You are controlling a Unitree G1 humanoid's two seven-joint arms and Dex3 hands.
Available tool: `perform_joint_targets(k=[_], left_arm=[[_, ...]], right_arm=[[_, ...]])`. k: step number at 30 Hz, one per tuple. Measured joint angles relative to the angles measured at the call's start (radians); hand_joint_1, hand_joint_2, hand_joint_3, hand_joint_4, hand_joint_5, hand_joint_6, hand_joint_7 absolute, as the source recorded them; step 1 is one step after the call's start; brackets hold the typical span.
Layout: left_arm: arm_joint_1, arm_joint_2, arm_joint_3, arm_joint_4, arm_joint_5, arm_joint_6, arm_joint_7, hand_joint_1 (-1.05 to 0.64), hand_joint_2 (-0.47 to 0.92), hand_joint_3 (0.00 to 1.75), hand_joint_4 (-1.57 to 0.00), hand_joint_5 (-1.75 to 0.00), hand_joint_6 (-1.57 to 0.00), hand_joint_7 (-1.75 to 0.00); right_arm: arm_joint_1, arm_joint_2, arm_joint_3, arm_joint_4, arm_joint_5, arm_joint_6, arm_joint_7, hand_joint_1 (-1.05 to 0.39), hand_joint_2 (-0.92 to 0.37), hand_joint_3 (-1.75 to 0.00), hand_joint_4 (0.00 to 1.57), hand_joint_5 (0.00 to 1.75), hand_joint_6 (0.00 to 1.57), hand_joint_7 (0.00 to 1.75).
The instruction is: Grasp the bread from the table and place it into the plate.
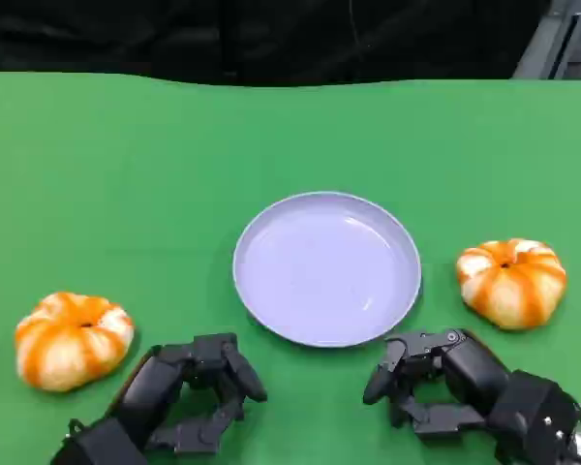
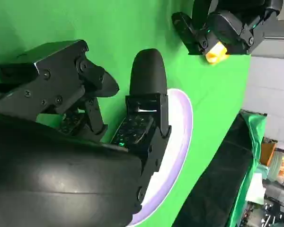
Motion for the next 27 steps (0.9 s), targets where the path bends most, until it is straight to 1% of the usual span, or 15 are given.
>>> perform_joint_targets(k=[23,24,27], left_arm=[[0.000,0.001,0.000,0.000,0.002,0.000,0.001,0.02,0.54,1.03,-0.74,-1.52,-0.82,-1.20],[0.000,0.001,0.000,0.000,0.002,0.000,0.000,0.02,0.56,0.98,-0.78,-1.44,-0.87,-1.11],[0.000,0.001,0.000,0.000,0.002,0.000,0.002,0.01,0.64,0.83,-0.81,-1.34,-0.93,-0.95]], right_arm=[[0.000,0.000,0.000,0.001,-0.002,0.002,-0.003,0.22,-0.63,-0.92,0.97,1.34,1.00,0.92],[0.000,0.000,0.000,0.002,-0.002,0.002,-0.002,0.22,-0.63,-0.92,0.97,1.34,1.00,0.92],[0.000,0.000,0.000,0.002,-0.002,0.002,-0.001,0.22,-0.63,-0.92,0.97,1.34,1.00,0.92]])
